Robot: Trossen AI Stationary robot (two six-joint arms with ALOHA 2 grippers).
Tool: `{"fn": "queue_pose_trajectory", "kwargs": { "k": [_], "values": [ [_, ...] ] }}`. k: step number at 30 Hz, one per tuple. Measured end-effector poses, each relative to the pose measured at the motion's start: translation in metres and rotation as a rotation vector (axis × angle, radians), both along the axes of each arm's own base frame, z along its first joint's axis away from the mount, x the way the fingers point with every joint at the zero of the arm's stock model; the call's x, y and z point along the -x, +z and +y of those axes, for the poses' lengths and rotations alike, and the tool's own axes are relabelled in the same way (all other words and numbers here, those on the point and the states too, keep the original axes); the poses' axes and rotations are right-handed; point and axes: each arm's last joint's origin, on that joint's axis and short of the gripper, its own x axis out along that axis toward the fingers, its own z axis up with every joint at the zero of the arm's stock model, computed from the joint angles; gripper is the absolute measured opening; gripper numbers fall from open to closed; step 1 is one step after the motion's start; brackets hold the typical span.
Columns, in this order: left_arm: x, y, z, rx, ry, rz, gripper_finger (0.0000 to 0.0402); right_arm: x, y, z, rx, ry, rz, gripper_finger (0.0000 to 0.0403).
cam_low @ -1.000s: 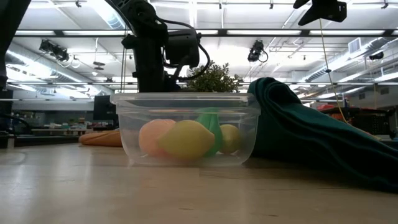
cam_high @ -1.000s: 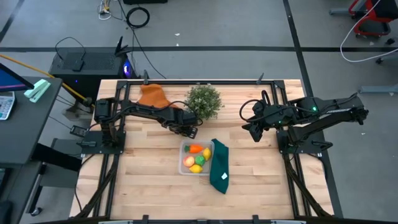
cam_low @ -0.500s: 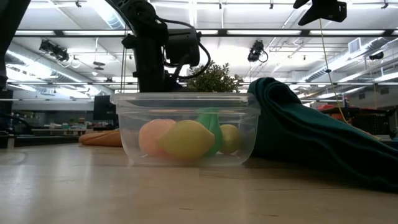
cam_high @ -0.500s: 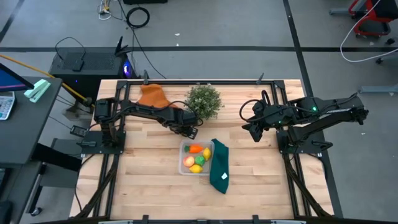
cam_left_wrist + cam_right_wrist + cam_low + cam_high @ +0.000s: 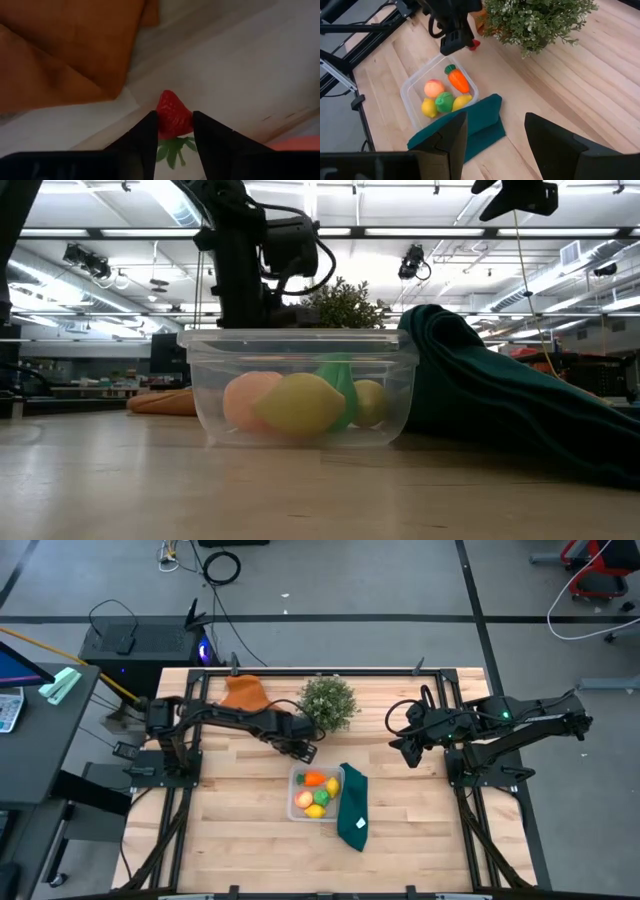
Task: Pick and placing Produce into tupperware
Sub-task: Put the red strawberry into the transparent bin
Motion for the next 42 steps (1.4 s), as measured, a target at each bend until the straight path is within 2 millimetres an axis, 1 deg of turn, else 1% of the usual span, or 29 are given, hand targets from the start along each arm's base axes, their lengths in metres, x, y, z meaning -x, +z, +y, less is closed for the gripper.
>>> {"fn": "queue_pose_trajectory", "kwargs": {
  "k": [11, 20, 23, 26, 28, 30, 36, 38, 42],
  "values": [
    [0.007, 0.021, 0.001, -0.009, -0.007, -0.044, 0.0122, 0.000, 0.000, 0.000, 0.000, 0.000, 0.000, 0.0165],
    [0.011, 0.031, 0.000, -0.014, -0.025, -0.069, 0.0082, 0.000, 0.000, 0.000, -0.001, 0.000, -0.002, 0.0165],
    [0.012, 0.031, 0.000, -0.023, -0.059, -0.054, 0.0070, 0.000, 0.000, 0.000, -0.001, 0.000, -0.004, 0.0165],
    [0.012, 0.031, 0.000, -0.036, -0.107, -0.046, 0.0069, 0.000, 0.001, 0.000, -0.001, 0.000, -0.008, 0.0165],
    [0.013, 0.031, 0.001, -0.042, -0.126, -0.040, 0.0080, 0.000, 0.001, 0.000, -0.001, 0.001, -0.008, 0.0165],
    [0.014, 0.031, 0.002, -0.039, -0.120, -0.031, 0.0105, 0.000, 0.001, 0.000, -0.001, 0.001, -0.009, 0.0165],
    [0.013, 0.030, 0.002, -0.032, -0.110, -0.031, 0.0213, 0.000, 0.001, 0.000, -0.002, 0.000, -0.009, 0.0165],
    [0.012, 0.027, 0.002, -0.037, -0.111, -0.019, 0.0247, -0.001, 0.001, 0.000, -0.002, 0.000, -0.008, 0.0165],
    [0.010, 0.014, 0.003, -0.034, -0.113, 0.026, 0.0295, -0.001, 0.001, 0.000, -0.002, 0.000, -0.008, 0.0165]
  ]
}}
